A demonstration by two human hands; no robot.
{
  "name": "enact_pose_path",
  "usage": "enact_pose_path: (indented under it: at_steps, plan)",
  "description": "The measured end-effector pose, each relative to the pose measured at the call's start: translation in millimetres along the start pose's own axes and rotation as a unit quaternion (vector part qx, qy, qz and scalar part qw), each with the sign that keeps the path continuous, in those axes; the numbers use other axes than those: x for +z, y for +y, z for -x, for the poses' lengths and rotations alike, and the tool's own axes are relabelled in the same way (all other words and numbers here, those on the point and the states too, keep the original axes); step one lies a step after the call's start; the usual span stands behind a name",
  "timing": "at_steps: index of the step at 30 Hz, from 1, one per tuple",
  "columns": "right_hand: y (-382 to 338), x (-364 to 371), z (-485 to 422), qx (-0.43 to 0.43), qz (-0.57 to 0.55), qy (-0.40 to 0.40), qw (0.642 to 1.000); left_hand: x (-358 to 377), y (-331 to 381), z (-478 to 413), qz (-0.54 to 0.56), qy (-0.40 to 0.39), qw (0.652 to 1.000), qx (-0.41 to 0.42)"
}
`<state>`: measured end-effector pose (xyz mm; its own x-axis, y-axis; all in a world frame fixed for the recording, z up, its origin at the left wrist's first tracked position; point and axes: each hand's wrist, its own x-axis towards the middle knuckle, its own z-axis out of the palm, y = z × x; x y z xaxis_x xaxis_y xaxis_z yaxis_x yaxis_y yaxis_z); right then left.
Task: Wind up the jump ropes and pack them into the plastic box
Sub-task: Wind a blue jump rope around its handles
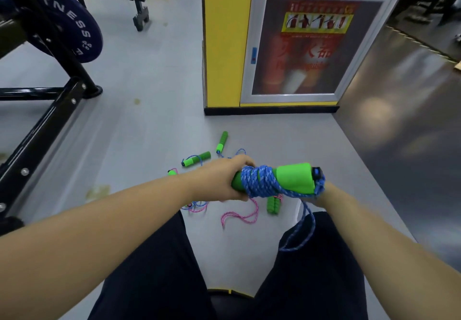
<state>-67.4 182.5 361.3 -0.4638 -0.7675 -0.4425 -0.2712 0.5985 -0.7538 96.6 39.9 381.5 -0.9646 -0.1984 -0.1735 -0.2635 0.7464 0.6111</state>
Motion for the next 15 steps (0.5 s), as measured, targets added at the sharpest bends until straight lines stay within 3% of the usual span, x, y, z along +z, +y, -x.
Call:
enact_pose_path:
  at_steps: [5,9,11,15]
  plan:
    - [15,18,19,-0.076,0.200,-0.031,0.976,-8,-5,-8,0.098,0.071,0.990,-0.067]
    - [26,22,22,-0.099,0.313,0.027,0.944,-14,-11,-17,0.227,0.107,0.953,-0.167]
    - [18,21,27,-0.141,0.401,0.054,0.904,-14,-15,-21,0.181,0.108,0.958,-0.196]
    - [-19,19,40,-0.243,0.518,0.052,0.819,-8,-10,-26,-0.109,0.043,0.970,-0.212]
